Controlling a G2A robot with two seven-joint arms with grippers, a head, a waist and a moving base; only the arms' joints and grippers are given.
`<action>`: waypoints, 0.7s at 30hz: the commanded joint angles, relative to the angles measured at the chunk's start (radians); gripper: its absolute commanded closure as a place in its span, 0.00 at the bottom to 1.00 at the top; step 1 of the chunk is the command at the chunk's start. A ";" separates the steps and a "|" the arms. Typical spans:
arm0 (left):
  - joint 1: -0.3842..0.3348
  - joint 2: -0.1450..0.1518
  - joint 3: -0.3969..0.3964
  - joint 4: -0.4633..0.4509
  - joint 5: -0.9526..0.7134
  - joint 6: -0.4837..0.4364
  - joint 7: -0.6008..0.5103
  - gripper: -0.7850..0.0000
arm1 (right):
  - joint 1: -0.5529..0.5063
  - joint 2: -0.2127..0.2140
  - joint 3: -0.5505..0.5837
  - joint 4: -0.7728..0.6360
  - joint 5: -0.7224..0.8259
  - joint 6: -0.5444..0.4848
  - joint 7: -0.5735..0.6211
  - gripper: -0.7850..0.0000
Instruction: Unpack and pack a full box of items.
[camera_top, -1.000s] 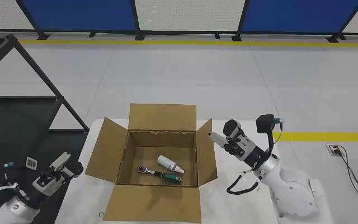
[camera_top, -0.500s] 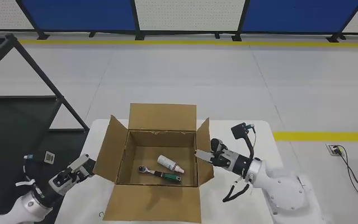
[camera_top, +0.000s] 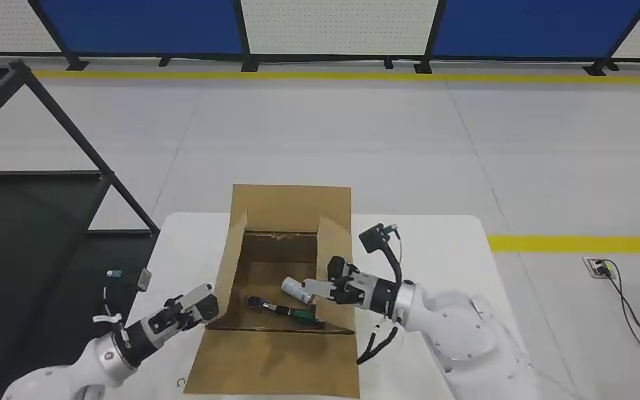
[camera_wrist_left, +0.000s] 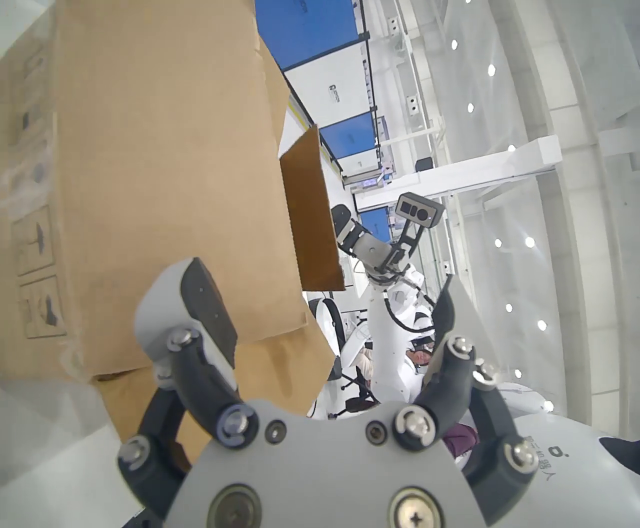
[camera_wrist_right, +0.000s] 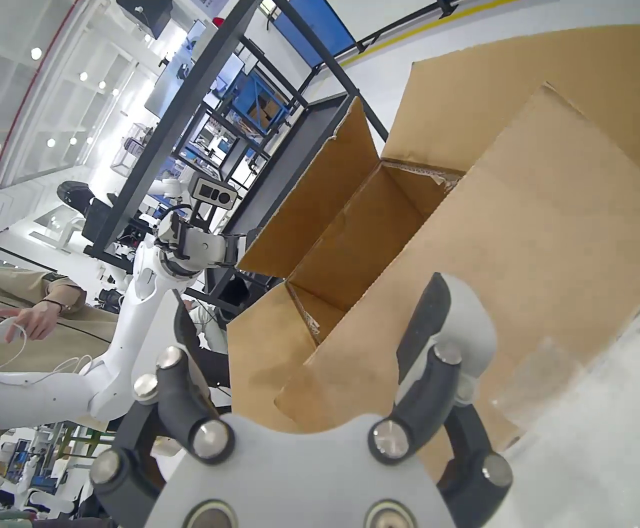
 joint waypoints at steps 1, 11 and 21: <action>-0.014 0.000 0.026 0.011 0.004 0.003 0.001 0.00 | 0.012 -0.003 -0.020 0.025 0.001 0.005 -0.006 0.00; -0.036 0.003 0.066 0.054 0.024 0.021 0.010 0.00 | 0.051 -0.014 -0.095 0.119 -0.031 0.024 -0.043 0.00; -0.029 0.003 0.085 0.046 0.039 0.032 0.021 0.00 | 0.062 -0.015 -0.108 0.145 -0.016 0.024 -0.041 0.00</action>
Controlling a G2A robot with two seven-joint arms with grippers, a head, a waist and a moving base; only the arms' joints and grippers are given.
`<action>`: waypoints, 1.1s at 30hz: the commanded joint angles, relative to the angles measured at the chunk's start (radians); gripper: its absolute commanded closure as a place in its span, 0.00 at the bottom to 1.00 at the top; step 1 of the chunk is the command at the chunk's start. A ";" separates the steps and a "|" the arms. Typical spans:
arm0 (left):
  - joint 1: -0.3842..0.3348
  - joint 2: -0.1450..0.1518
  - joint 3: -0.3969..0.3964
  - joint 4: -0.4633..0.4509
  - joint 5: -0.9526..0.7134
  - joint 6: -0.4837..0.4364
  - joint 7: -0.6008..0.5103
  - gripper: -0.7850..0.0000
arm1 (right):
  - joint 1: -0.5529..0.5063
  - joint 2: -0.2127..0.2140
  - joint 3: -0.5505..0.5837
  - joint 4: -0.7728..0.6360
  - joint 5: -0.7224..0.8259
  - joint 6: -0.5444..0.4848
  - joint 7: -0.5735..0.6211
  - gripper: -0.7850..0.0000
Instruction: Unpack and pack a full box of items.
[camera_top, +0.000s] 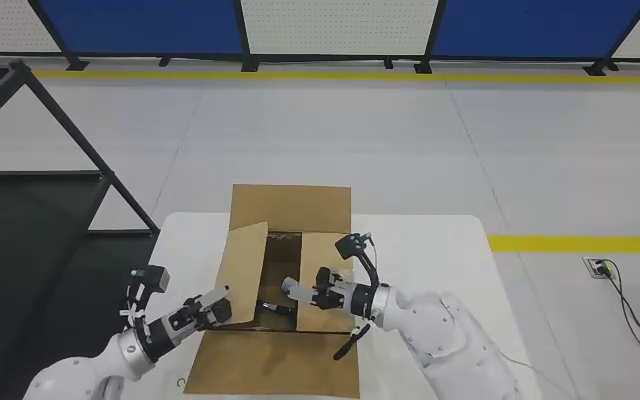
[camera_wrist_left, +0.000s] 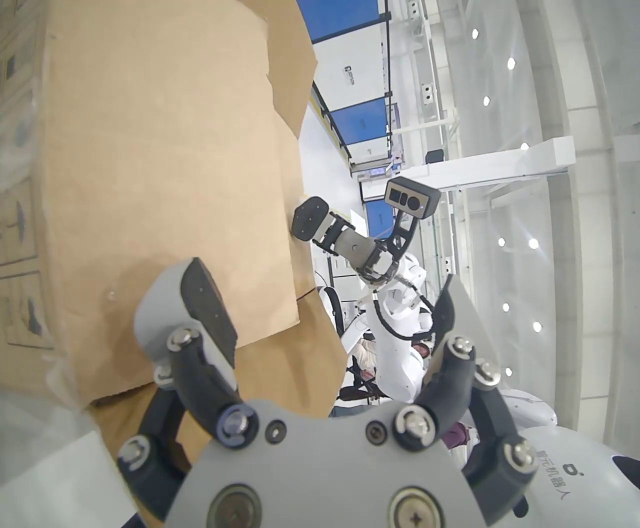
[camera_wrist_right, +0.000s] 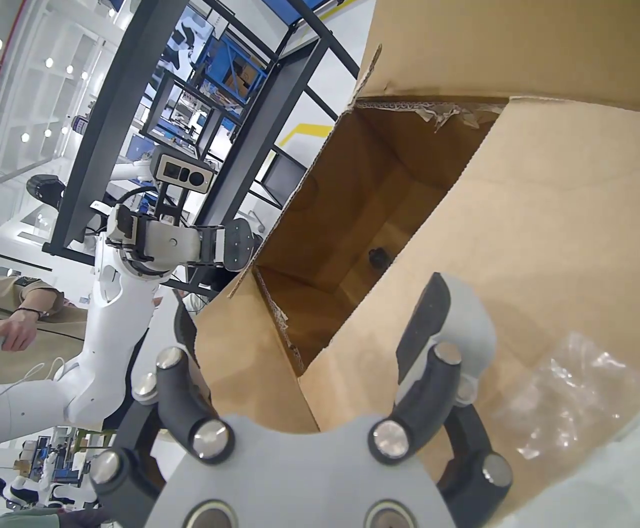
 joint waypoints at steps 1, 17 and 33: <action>0.000 0.001 0.015 -0.003 0.017 0.013 0.006 0.00 | -0.001 0.001 0.000 0.002 0.003 0.000 0.002 0.00; -0.039 0.010 0.067 0.029 0.080 0.104 0.015 0.00 | -0.008 0.011 -0.002 0.010 0.013 0.006 0.068 0.00; -0.026 0.017 0.056 0.013 0.050 0.089 0.044 0.00 | -0.010 0.014 0.005 -0.010 0.056 -0.026 0.038 0.00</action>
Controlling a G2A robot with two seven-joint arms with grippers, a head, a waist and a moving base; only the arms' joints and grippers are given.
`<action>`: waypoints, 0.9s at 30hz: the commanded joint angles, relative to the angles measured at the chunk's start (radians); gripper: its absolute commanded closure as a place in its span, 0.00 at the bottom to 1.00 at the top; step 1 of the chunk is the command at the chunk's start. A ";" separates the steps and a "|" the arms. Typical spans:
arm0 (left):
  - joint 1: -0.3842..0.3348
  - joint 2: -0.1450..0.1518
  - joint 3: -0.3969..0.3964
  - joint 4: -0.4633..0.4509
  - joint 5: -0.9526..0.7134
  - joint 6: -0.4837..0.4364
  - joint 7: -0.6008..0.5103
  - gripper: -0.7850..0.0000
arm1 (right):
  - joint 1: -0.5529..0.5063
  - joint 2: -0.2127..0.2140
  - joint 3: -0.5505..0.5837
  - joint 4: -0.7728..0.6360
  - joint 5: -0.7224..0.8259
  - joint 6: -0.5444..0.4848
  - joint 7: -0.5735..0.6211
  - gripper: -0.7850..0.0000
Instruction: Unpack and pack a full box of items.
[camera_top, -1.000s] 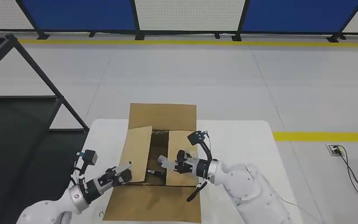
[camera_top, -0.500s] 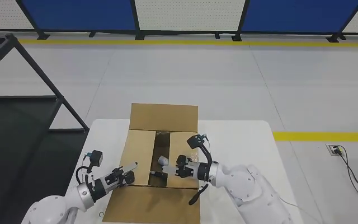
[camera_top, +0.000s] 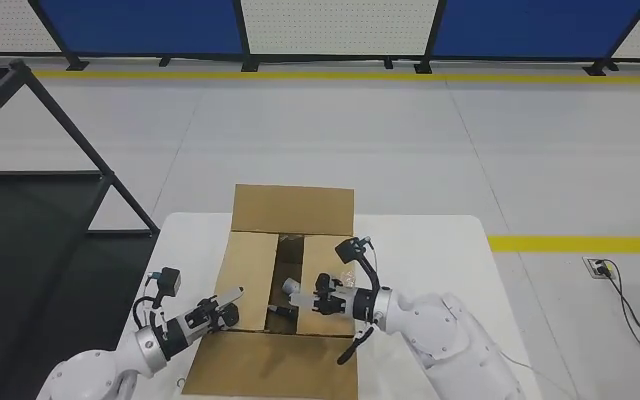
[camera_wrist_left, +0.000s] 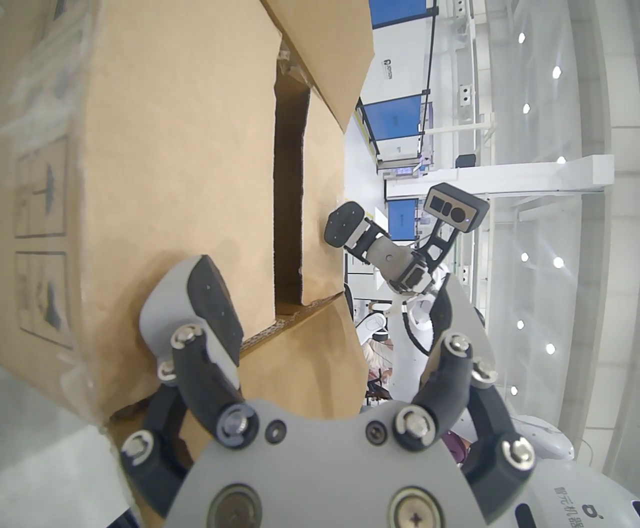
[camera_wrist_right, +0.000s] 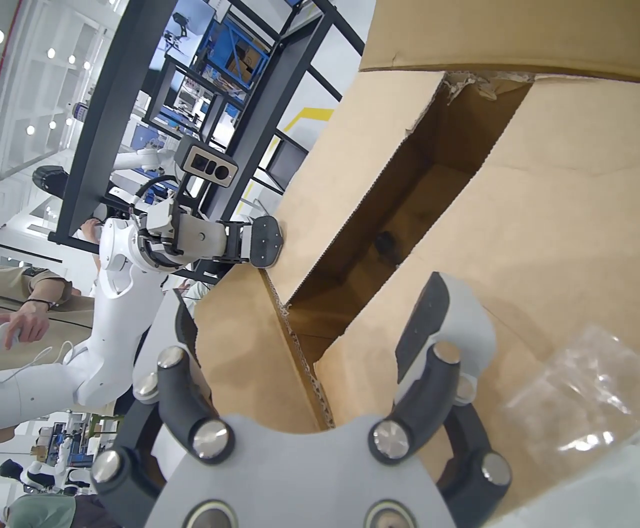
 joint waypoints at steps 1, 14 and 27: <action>0.003 0.001 -0.006 -0.005 -0.006 -0.003 0.005 0.00 | -0.004 0.002 0.006 -0.007 0.013 -0.010 0.001 0.00; 0.036 0.008 -0.049 -0.045 -0.051 -0.026 0.021 0.00 | -0.052 0.022 0.070 -0.127 0.117 -0.105 0.048 0.00; -0.011 0.013 0.012 -0.022 0.003 0.011 0.004 0.00 | -0.198 0.064 0.194 -0.350 0.217 -0.197 0.144 0.00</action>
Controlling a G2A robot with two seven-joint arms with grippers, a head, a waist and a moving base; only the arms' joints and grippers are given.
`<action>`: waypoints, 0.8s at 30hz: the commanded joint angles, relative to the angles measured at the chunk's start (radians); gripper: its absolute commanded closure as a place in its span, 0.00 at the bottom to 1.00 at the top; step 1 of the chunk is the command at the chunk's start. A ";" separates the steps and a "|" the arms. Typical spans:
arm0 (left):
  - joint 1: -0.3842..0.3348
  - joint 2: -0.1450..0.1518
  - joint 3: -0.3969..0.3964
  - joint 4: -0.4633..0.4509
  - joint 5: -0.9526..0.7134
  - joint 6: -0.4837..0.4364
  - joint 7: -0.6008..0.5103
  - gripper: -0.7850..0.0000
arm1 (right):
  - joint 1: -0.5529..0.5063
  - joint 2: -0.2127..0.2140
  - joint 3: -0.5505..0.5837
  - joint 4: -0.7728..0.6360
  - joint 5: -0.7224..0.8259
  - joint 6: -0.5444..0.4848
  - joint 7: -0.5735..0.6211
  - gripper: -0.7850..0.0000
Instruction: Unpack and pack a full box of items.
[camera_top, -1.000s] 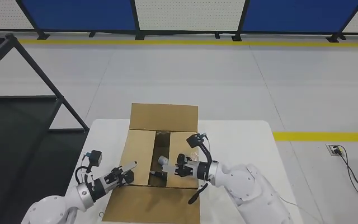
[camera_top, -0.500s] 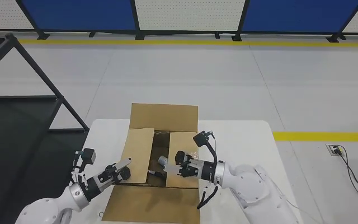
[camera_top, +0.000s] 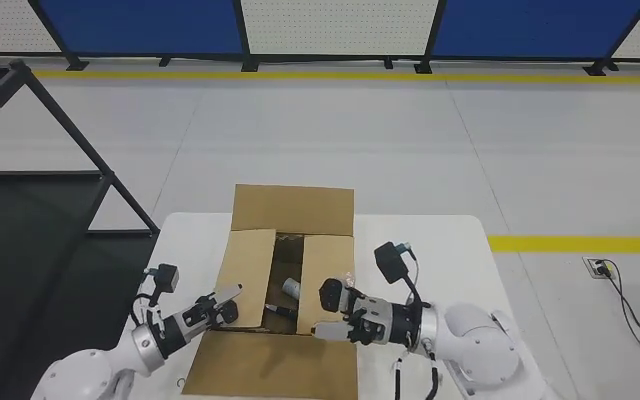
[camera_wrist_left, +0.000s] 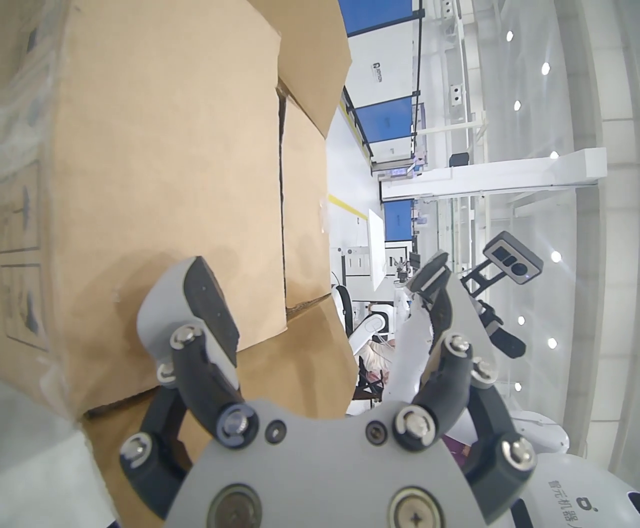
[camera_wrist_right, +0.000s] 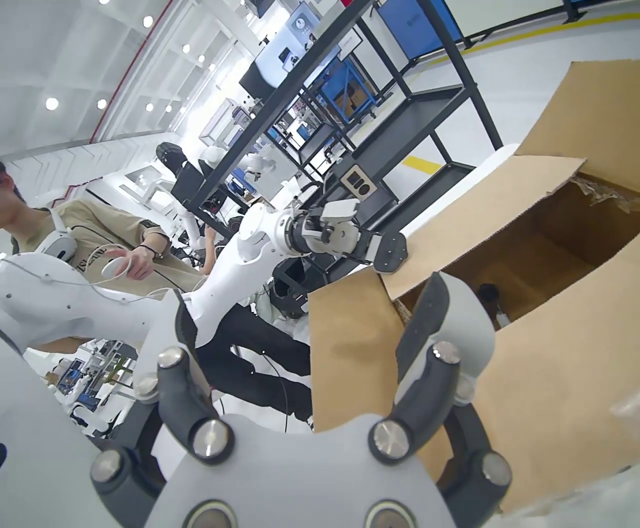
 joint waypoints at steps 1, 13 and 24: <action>-0.007 0.001 0.010 0.005 0.010 0.005 -0.001 0.00 | -0.022 0.006 0.016 -0.028 0.005 -0.001 0.013 0.00; -0.033 0.004 0.039 0.030 0.033 0.028 0.011 0.00 | -0.037 0.012 0.030 -0.045 -0.003 0.004 0.030 0.00; -0.062 0.004 0.074 0.055 0.034 0.043 0.034 0.00 | -0.092 0.047 0.049 -0.120 0.018 0.046 0.288 0.00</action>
